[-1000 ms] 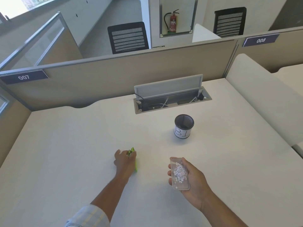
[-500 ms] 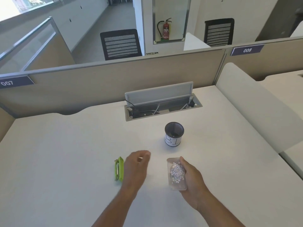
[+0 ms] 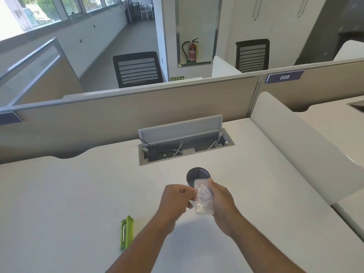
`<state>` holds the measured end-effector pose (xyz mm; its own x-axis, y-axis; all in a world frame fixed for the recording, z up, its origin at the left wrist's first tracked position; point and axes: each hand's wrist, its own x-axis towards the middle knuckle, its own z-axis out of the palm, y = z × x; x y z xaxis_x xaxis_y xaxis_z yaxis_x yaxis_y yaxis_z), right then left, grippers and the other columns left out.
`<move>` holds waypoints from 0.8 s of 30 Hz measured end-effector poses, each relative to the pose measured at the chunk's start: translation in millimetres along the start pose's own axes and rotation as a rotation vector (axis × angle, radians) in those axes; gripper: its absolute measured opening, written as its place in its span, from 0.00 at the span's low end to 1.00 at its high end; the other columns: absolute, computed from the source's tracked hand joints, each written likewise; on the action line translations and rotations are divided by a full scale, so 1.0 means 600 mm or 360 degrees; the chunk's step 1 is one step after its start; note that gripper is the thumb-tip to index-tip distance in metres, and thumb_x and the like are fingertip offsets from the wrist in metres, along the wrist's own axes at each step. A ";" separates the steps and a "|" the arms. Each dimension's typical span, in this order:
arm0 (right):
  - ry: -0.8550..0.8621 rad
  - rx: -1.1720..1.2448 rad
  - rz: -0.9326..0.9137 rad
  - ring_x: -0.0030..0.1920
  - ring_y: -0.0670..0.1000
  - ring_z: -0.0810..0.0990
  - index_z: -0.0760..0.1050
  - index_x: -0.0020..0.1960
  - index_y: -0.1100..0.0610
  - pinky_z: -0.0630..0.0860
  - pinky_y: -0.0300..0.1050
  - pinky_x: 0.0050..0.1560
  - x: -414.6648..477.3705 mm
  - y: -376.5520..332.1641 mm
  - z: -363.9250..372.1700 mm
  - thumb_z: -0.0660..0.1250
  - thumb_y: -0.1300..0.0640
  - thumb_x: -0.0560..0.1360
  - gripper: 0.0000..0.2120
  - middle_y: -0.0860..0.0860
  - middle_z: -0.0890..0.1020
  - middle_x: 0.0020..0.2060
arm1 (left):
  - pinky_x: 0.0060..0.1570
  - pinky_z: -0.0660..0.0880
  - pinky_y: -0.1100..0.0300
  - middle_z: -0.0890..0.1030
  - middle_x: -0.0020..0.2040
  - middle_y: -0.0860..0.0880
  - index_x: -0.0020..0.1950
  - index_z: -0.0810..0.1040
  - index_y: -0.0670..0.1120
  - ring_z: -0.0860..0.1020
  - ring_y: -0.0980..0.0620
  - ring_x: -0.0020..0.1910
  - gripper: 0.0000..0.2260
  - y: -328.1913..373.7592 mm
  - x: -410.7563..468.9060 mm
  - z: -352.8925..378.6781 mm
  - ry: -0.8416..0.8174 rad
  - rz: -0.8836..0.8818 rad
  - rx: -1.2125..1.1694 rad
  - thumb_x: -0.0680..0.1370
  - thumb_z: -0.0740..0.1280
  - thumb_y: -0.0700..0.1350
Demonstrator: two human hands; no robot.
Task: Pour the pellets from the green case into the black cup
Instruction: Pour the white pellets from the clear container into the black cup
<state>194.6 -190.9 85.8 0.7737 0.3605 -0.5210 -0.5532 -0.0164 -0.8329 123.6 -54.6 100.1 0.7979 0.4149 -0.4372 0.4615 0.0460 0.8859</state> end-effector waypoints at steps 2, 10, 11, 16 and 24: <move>0.0079 -0.0164 -0.0026 0.51 0.57 0.89 0.84 0.61 0.56 0.84 0.50 0.47 0.019 -0.020 0.003 0.57 0.45 0.87 0.21 0.57 0.90 0.51 | 0.26 0.72 0.68 0.89 0.35 0.46 0.36 0.90 0.46 0.77 0.56 0.26 0.11 0.017 0.024 0.000 -0.0001 0.0041 0.0046 0.77 0.73 0.39; 0.0186 -0.0421 -0.0192 0.39 0.47 0.78 0.81 0.53 0.53 0.71 0.42 0.39 0.080 -0.093 0.007 0.53 0.39 0.86 0.23 0.48 0.83 0.45 | 0.21 0.71 0.70 0.87 0.36 0.38 0.41 0.89 0.37 0.77 0.57 0.23 0.07 0.068 0.124 -0.005 0.0210 0.0068 0.0106 0.76 0.75 0.37; 0.0182 -0.0413 -0.0203 0.39 0.46 0.77 0.80 0.54 0.52 0.70 0.41 0.39 0.087 -0.096 0.005 0.53 0.40 0.86 0.22 0.47 0.82 0.46 | 0.22 0.72 0.68 0.87 0.34 0.43 0.40 0.89 0.40 0.78 0.55 0.25 0.07 0.072 0.134 -0.006 0.0215 0.0064 0.0101 0.77 0.75 0.38; 0.0192 -0.0515 -0.0265 0.41 0.47 0.75 0.79 0.59 0.57 0.70 0.42 0.43 0.107 -0.089 -0.007 0.55 0.43 0.86 0.22 0.54 0.83 0.52 | 0.41 0.77 0.57 0.89 0.40 0.49 0.40 0.88 0.45 0.82 0.48 0.39 0.08 0.069 0.176 -0.008 0.0207 0.0031 0.0138 0.79 0.75 0.44; 0.0425 -0.1114 -0.0535 0.71 0.54 0.70 0.80 0.66 0.46 0.59 0.59 0.71 0.111 -0.039 -0.026 0.56 0.48 0.84 0.17 0.47 0.75 0.71 | 0.30 0.78 0.67 0.89 0.42 0.56 0.36 0.89 0.51 0.82 0.56 0.37 0.13 0.039 0.210 -0.012 0.0245 0.0199 0.0332 0.80 0.75 0.43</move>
<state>264.0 -181.0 67.5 0.9601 0.2172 -0.1761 -0.0262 -0.5570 -0.8301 232.2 5.6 66.9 0.7927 0.5395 -0.2837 0.4457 -0.1955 0.8736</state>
